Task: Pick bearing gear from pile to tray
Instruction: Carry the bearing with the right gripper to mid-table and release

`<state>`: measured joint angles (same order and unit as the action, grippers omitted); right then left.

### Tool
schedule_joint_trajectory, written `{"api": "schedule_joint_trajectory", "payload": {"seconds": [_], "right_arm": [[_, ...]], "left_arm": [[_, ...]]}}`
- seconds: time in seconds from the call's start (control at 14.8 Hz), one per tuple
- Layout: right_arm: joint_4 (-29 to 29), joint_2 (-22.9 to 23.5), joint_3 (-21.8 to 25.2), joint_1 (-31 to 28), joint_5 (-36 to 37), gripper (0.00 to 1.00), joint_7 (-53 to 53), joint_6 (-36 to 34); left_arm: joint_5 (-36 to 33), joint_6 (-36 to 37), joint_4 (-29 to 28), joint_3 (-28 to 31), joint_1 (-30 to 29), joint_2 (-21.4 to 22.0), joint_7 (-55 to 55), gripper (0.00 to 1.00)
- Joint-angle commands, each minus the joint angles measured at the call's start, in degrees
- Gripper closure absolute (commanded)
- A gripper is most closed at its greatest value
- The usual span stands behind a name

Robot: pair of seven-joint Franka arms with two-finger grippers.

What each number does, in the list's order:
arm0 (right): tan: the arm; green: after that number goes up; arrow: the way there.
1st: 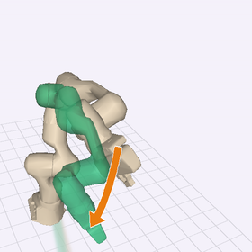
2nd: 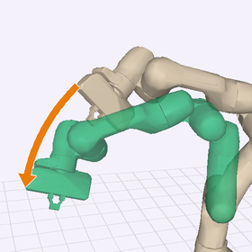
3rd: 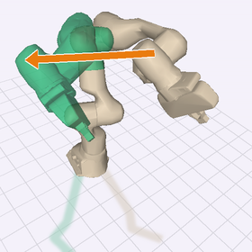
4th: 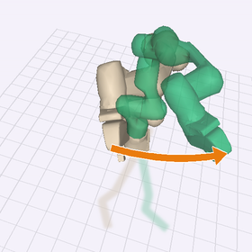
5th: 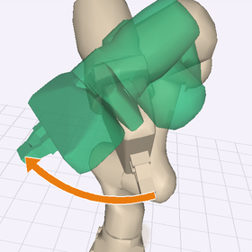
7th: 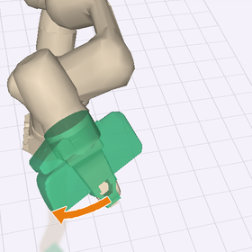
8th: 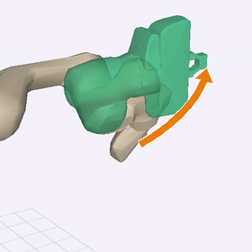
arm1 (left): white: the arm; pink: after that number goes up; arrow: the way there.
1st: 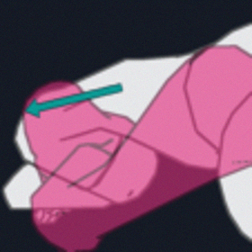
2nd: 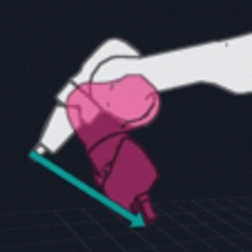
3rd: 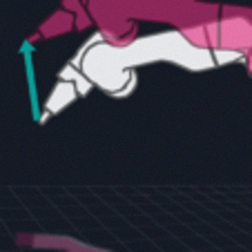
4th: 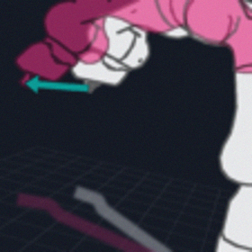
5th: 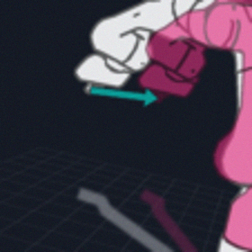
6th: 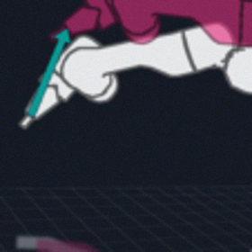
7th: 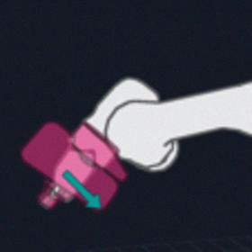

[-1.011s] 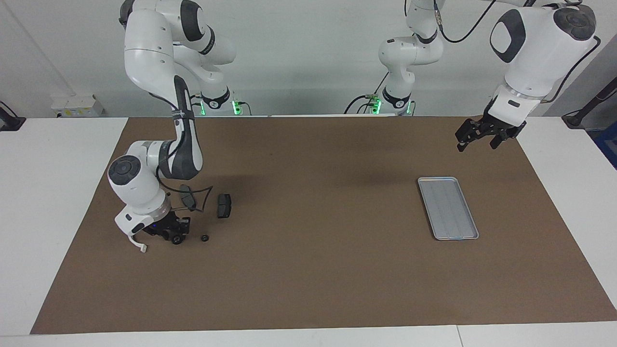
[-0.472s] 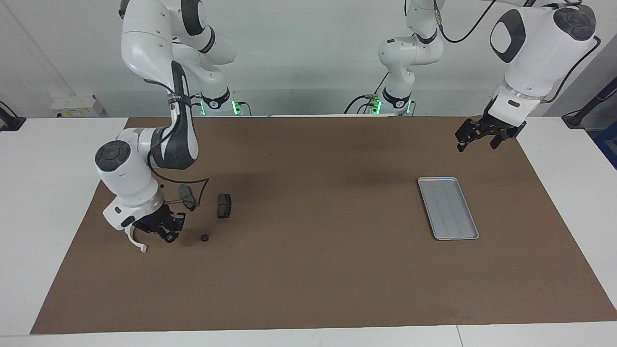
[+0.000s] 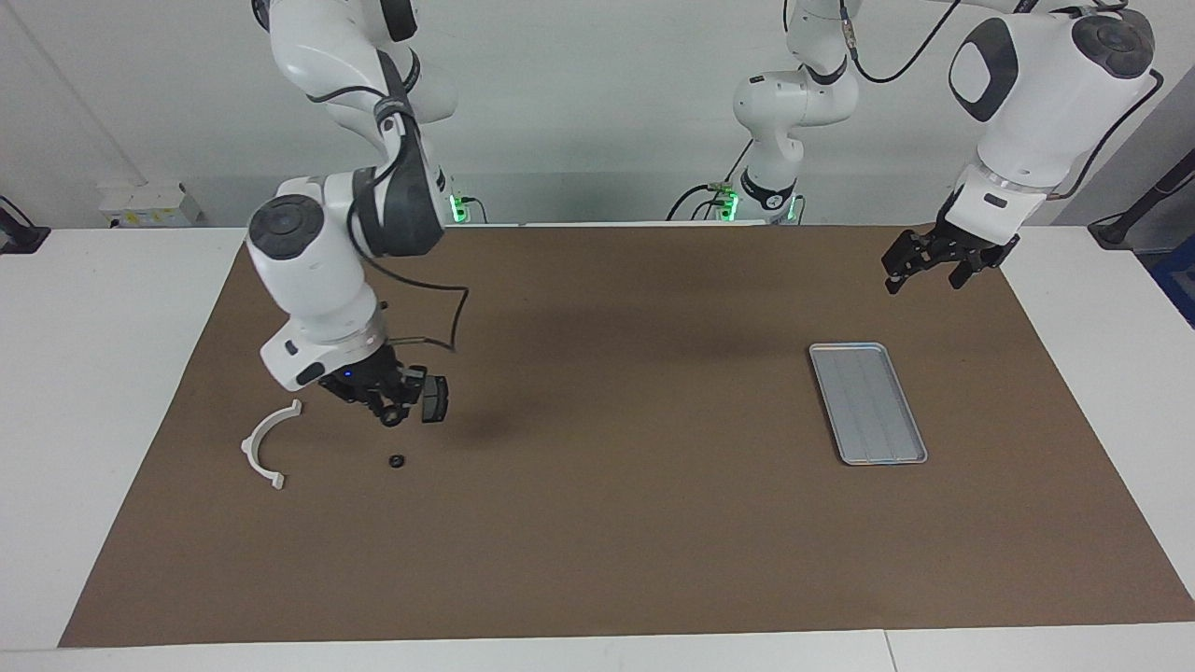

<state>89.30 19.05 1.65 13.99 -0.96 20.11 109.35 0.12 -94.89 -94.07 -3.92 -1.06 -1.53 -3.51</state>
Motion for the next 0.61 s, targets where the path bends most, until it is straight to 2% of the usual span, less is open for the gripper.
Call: {"api": "schedule_joint_trajectory", "payload": {"seconds": [0.0, 0.34, 0.54], "right_arm": [[0.78, -1.82, 0.19, 7.25, 0.08, 1.0, 13.76, -2.21], [3.06, -3.32, 0.19, 17.99, 0.08, 1.0, 31.37, -0.29], [8.15, -3.23, 0.11, 21.08, -0.01, 1.0, 34.91, 6.55]], "left_arm": [[-0.47, 0.06, -1.11, 0.14, 0.18, 1.27, -0.27, 0.0], [-0.47, 0.06, -1.11, 0.14, 0.18, 1.27, -0.27, 0.0], [-0.47, 0.15, -1.11, 0.14, 0.18, 1.27, -0.27, 0.0]]}}
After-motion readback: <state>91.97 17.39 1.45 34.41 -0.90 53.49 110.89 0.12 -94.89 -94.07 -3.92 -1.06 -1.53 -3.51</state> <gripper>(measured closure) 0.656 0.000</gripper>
